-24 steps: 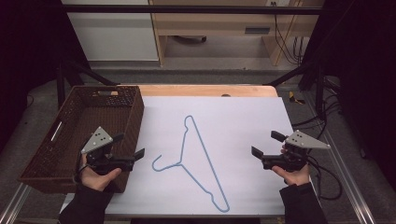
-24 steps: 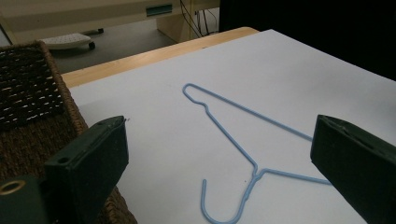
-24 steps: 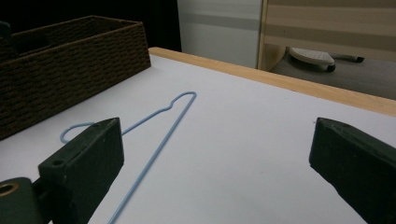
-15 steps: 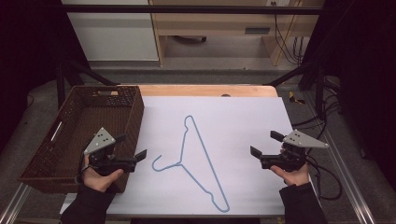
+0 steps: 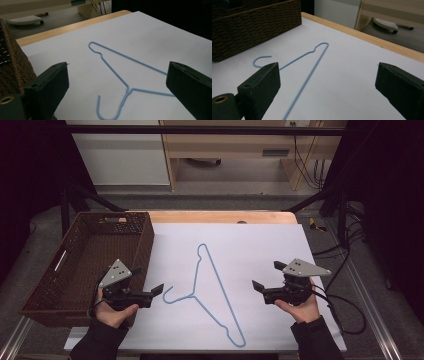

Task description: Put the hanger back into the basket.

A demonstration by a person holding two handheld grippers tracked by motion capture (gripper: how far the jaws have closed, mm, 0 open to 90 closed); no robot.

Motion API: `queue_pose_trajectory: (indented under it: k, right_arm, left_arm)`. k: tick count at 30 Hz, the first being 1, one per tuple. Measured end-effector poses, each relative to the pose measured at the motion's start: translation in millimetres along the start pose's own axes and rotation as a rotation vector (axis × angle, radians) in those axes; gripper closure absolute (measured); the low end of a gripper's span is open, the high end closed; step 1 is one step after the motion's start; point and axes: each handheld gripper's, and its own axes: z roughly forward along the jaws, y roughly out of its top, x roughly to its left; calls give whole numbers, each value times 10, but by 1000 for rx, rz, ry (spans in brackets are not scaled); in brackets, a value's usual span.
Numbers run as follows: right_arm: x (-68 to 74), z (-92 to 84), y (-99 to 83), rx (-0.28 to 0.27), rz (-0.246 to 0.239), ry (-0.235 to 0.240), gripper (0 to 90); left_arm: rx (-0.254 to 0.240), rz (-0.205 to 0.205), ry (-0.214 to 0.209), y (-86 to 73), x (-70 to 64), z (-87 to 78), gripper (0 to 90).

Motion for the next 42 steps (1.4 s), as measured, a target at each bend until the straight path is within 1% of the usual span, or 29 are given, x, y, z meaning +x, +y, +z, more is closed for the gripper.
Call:
queue_pose_trajectory:
  k: [1, 2, 3, 5, 6, 7, 9, 10, 11, 12, 14, 15, 16, 17, 18, 19, 21, 23, 24, 25, 26, 27, 32, 33, 35, 36, 37, 41, 42]
  right_arm:
    - [0, 0, 0, 0, 0, 0, 70]
    - [75, 65, 26, 22, -12, 12, 80]
    - [75, 65, 26, 22, -12, 12, 80]
    - [154, 140, 47, 43, -17, 27, 85]
    - [227, 218, 64, 59, -30, 41, 92]
    - [227, 218, 64, 59, -30, 41, 92]
    - [330, 337, 85, 84, -40, 64, 103]
    - [330, 337, 85, 84, -40, 64, 103]
    - [397, 416, 92, 100, -49, 73, 106]
    - [397, 416, 92, 100, -49, 73, 106]
    - [463, 491, 93, 118, -61, 88, 115]
    - [529, 557, 93, 138, -69, 96, 121]
    - [529, 557, 93, 138, -69, 96, 121]
    - [592, 628, 85, 158, -74, 108, 132]
    - [592, 628, 85, 158, -74, 108, 132]
    - [653, 706, 71, 181, -89, 113, 142]
    - [686, 746, 62, 194, -99, 113, 149]
    - [776, 875, 25, 232, -112, 128, 164]
    - [807, 920, 7, 243, -109, 132, 168]
    - [807, 920, 7, 243, -109, 132, 168]
    - [856, 1005, -28, 266, -120, 139, 175]
    - [856, 1005, -28, 266, -120, 139, 175]
    - [966, 1199, -141, 311, -114, 165, 226]
    - [966, 1199, -141, 311, -114, 165, 226]
    - [990, 1250, -176, 335, -115, 164, 244]
    - [1002, 1292, -207, 357, -116, 168, 270]
    - [1002, 1292, -207, 357, -116, 168, 270]
    - [1023, 1352, -256, 398, -121, 170, 327]
    - [1035, 1364, -268, 406, -113, 170, 345]
  left_arm:
    - [0, 0, 0, 0, 0, 0, 42]
    - [1, 3, -2, -3, -4, 7, 42]
    - [1, 3, -2, -3, -4, 7, 42]
    - [3, 6, -6, -9, -14, 15, 42]
    - [3, 7, -8, -12, -18, 21, 42]
    - [3, 6, -10, -15, -25, 28, 42]
    - [9, 7, -10, -22, -31, 42, 42]
    - [10, 7, -11, -26, -33, 48, 42]
    - [11, 9, -11, -29, -31, 53, 42]
    - [12, 9, -12, -32, -32, 56, 42]
    - [13, 7, -14, -36, -39, 63, 42]
    - [14, 8, -15, -38, -46, 69, 42]
    - [14, 8, -15, -38, -46, 69, 42]
    - [15, 9, -16, -38, -50, 70, 42]
    - [15, 10, -16, -38, -53, 72, 42]
    - [16, 11, -16, -37, -55, 72, 42]
    - [16, 12, -18, -37, -57, 72, 42]
    - [14, 12, -18, -37, -57, 71, 42]
    - [14, 12, -18, -37, -57, 71, 42]
    - [14, 11, -19, -37, -57, 70, 42]
    - [13, 12, -19, -37, -58, 70, 42]
    - [13, 12, -19, -37, -58, 70, 42]
    - [16, 13, -20, -36, -61, 72, 42]
    - [16, 13, -20, -36, -61, 72, 42]
    - [16, 13, -20, -37, -59, 71, 42]
    - [16, 13, -20, -37, -58, 72, 42]
    - [17, 13, -20, -37, -58, 73, 42]
    - [19, 13, -20, -39, -61, 81, 42]
    - [19, 13, -21, -39, -63, 81, 42]
